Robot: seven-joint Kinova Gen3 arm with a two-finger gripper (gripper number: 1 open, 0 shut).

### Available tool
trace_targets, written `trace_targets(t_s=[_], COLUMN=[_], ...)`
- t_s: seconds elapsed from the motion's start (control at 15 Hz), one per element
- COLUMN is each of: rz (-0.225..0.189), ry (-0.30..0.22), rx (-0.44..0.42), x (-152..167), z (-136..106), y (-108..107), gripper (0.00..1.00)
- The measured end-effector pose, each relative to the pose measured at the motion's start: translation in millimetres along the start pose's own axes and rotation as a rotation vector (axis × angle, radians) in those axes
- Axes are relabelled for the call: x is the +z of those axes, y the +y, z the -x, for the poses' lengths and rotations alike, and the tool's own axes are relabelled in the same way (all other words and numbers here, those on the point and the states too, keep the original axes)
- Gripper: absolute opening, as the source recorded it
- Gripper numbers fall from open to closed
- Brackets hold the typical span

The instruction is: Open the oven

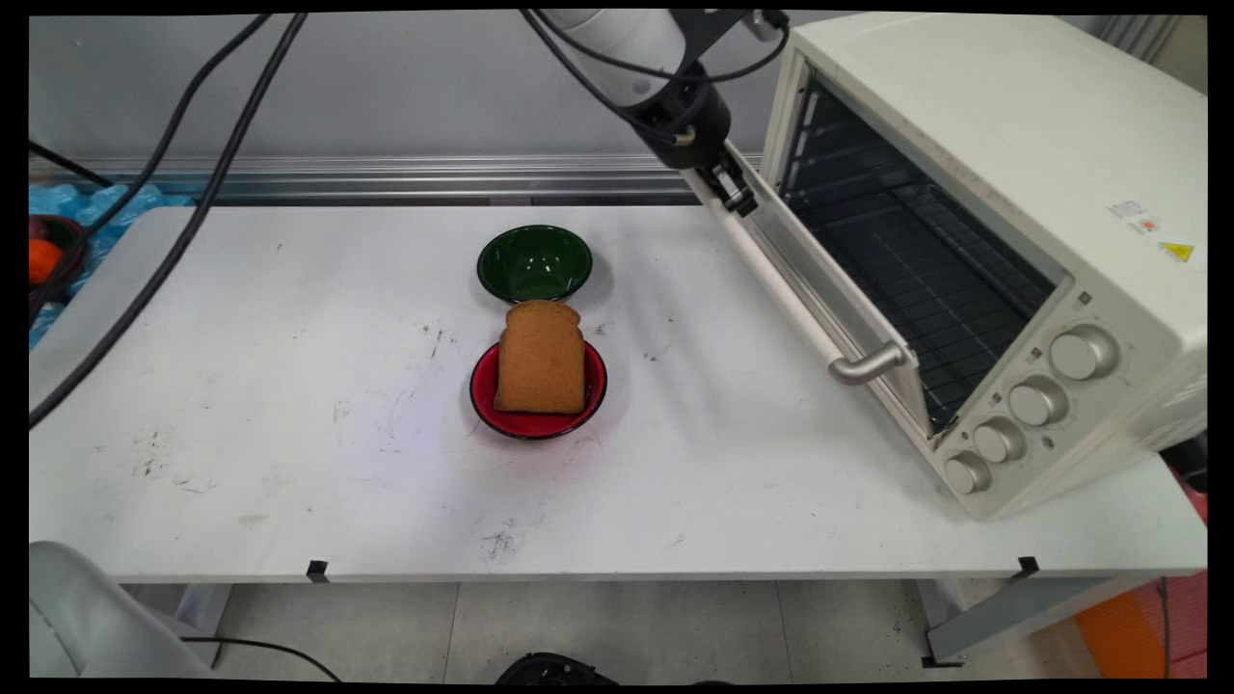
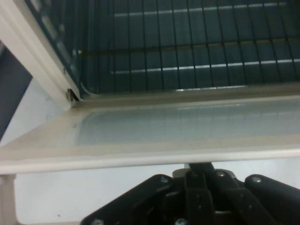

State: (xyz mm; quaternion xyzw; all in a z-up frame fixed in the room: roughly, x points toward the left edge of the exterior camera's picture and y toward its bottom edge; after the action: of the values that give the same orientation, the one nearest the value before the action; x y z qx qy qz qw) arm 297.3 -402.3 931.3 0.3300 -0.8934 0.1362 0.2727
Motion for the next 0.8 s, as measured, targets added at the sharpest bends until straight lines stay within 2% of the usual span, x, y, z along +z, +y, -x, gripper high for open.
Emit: trace_targets(t_s=[0.8], rz=[0.016], ry=[-0.021], rx=[-0.045], x=[19.8], z=[49.1], y=[-0.4], gripper=[0.00])
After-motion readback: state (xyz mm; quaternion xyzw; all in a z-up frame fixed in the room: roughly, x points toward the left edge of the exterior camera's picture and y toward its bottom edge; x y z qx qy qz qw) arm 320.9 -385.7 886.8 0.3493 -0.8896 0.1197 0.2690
